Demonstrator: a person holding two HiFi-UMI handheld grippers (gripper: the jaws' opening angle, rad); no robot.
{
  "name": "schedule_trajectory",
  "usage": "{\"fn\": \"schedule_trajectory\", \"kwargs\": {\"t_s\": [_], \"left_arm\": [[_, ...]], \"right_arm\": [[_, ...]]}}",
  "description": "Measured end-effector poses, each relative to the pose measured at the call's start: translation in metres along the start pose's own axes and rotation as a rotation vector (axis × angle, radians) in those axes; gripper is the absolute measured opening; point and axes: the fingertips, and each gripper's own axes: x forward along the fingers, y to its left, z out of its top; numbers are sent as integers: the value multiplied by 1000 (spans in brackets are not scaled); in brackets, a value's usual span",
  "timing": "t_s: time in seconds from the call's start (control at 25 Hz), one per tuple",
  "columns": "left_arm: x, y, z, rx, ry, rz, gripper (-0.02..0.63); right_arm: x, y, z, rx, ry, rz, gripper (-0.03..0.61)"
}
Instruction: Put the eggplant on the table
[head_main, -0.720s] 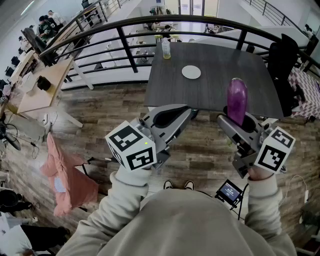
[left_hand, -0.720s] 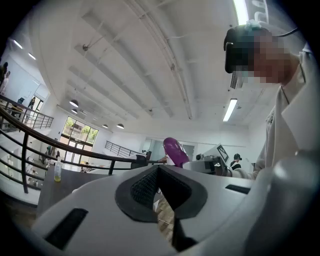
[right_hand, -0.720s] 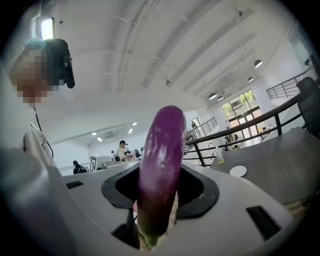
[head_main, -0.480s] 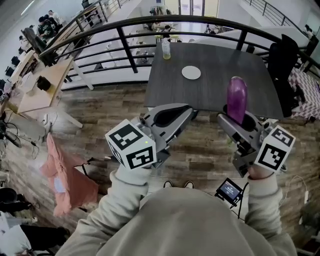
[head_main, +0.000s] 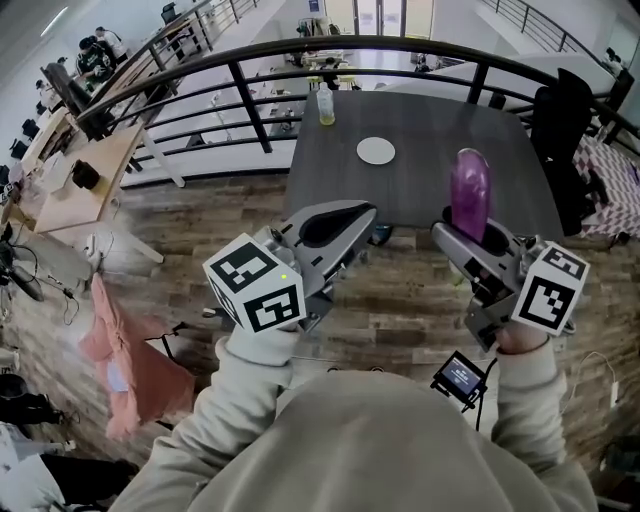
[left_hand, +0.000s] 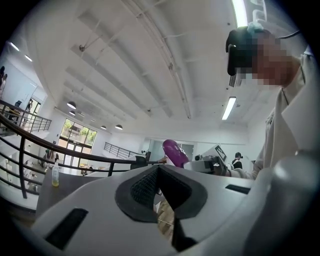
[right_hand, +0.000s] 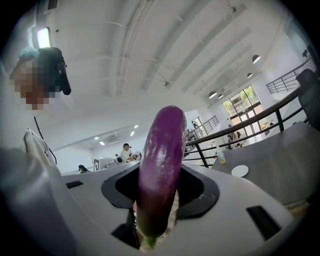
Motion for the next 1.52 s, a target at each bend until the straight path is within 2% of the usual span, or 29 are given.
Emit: {"fn": "schedule_trajectory", "kwargs": {"t_s": [0.32,0.48,0.8,1.0,1.52], "left_arm": [[53,-16,0,14,11,-15,6],[71,-23,-5,4,-1,12,6],[65,-23,-5,-26,-6,25,6],[64,-22,-2,-9,-3,47,6],[82,-11,-6,10,0,7,6]], "right_arm": [[-41,-32,18,1,-18,-19,186],[-63,-44,23,23,-32,-24,186],[-67,-45,21,54,-20,-6,186],[-65,-47,16,63,-20,23,186],[-65,-62,14,66,-41,-2,186]]}}
